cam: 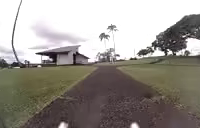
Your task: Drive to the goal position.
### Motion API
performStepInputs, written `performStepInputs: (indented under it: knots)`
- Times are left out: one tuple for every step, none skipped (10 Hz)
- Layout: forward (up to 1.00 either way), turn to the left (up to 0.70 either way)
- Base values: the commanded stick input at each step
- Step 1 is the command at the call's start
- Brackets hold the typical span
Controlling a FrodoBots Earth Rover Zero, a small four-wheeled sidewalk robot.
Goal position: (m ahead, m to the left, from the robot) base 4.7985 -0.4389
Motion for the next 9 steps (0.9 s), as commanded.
performStepInputs:
  knots:
    - [0.77, 0.00]
    - [0.85, 0.00]
    - [0.85, 0.00]
    - [0.85, 0.00]
    - [0.85, 0.00]
    - [0.85, 0.00]
    - [0.85, 0.00]
    - [0.85, 0.00]
    - [0.85, 0.00]
